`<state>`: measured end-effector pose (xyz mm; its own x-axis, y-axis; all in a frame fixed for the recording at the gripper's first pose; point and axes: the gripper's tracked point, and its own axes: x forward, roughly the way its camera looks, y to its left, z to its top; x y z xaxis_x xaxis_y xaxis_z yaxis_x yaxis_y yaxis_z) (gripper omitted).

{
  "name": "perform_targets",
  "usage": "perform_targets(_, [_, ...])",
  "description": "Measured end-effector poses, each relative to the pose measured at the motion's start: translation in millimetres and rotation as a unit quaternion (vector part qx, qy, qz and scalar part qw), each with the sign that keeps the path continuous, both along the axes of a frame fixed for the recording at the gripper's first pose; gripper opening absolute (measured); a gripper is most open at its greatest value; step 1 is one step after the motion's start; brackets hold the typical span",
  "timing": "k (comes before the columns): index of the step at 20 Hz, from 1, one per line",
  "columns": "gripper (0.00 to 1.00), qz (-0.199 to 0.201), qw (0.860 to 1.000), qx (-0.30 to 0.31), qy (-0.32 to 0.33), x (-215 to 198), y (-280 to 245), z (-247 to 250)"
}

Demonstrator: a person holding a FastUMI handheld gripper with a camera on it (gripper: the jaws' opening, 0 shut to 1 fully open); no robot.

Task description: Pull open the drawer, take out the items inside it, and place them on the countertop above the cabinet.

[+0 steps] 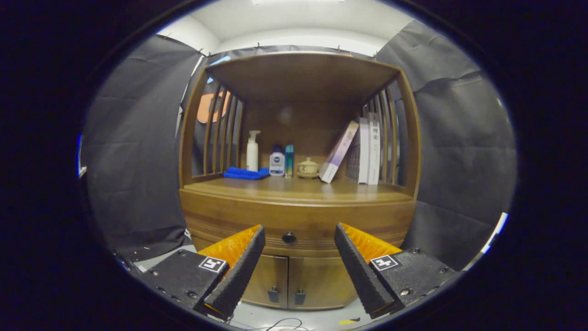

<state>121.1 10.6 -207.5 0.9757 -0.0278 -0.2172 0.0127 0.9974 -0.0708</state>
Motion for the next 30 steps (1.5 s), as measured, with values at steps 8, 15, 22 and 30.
perform_targets(8, [0.93,0.001,0.999,0.002,0.041,52.9,9.0,-43.8])
perform_targets(15, [0.74,0.002,0.998,0.011,0.061,83.5,19.4,-61.3])
perform_targets(22, [0.45,-0.022,0.998,0.017,0.057,92.2,14.0,-62.3])
perform_targets(30, [0.25,-0.019,0.997,0.025,0.075,91.9,13.6,-65.3])
